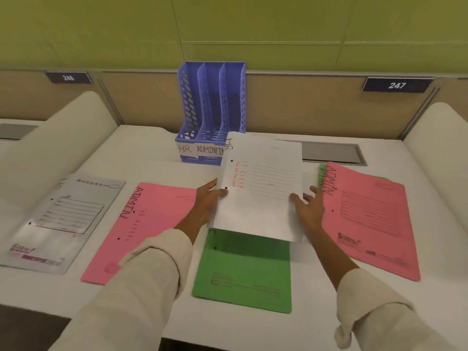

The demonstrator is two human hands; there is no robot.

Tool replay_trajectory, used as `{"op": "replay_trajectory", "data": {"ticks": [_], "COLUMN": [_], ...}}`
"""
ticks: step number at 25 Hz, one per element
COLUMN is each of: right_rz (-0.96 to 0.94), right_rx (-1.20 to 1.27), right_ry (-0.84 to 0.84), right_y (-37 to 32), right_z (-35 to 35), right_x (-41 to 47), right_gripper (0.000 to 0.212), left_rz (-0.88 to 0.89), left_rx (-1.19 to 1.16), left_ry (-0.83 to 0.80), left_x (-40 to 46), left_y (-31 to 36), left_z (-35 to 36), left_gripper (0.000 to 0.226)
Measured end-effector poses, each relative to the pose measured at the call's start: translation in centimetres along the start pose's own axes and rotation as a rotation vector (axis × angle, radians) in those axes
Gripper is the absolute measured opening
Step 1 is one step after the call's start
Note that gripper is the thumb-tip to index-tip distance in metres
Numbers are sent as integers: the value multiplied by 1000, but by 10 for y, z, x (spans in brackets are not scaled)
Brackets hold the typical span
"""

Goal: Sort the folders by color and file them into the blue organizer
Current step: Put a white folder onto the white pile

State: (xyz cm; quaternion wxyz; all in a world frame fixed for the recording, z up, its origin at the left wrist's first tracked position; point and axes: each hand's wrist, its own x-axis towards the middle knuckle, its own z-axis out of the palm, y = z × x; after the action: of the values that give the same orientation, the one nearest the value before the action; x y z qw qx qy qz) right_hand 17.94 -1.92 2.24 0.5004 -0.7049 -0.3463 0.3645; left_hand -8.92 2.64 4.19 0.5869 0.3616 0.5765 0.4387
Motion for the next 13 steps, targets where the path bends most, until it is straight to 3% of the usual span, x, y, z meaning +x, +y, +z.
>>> {"op": "replay_trajectory", "data": {"ticks": [7,13], "right_rz": [-103,-163], "right_rx": [101,73], "right_ry": [-91,-124], "right_y": [-6,-15], "right_z": [135,289], "right_x": [-69,-144], "right_gripper": [54,51], "left_rz": [55,145], "left_rx": [91,252], "left_ry": [129,307], "left_x": [-14,-8], "left_y": [12,15], "left_z": [-140,-305], "left_gripper": [38,24]}}
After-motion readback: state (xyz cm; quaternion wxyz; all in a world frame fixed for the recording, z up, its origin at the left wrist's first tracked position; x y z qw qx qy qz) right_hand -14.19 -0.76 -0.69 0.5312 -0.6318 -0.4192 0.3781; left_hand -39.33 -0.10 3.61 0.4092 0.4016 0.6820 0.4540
